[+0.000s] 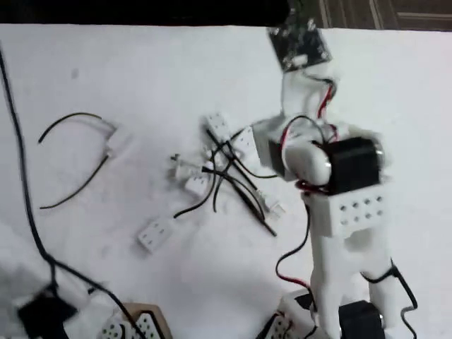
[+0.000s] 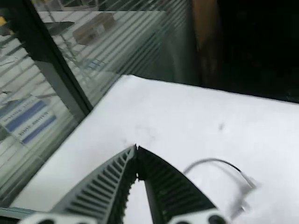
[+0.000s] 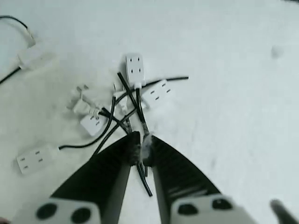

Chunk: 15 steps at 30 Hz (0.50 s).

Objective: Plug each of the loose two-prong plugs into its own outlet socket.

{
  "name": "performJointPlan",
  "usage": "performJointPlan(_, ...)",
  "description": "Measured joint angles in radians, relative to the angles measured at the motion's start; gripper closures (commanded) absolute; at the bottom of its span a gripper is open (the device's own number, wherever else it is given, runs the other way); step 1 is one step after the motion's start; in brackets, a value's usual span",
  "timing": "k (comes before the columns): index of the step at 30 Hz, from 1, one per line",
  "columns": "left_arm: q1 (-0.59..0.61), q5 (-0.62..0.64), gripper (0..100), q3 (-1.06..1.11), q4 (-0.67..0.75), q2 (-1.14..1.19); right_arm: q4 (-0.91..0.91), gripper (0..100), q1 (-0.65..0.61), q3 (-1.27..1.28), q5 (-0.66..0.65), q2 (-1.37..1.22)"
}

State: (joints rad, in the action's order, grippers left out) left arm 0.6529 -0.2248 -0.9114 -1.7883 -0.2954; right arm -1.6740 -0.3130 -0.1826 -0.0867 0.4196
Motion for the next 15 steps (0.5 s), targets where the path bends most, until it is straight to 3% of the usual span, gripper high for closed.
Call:
performJointPlan(6,-0.091,-0.035,98,0.41,0.0,-0.276,0.026,95.4,0.0,0.301,-0.017,0.011)
performJointPlan(9,-0.1,-0.068,98,0.609,0.015,-0.39,0.054,89.6,0.0,0.419,-0.124,0.011)
performJointPlan(15,-0.106,-0.123,98,1.036,0.157,-0.595,0.132,90.8,0.0,0.649,-0.367,0.011)
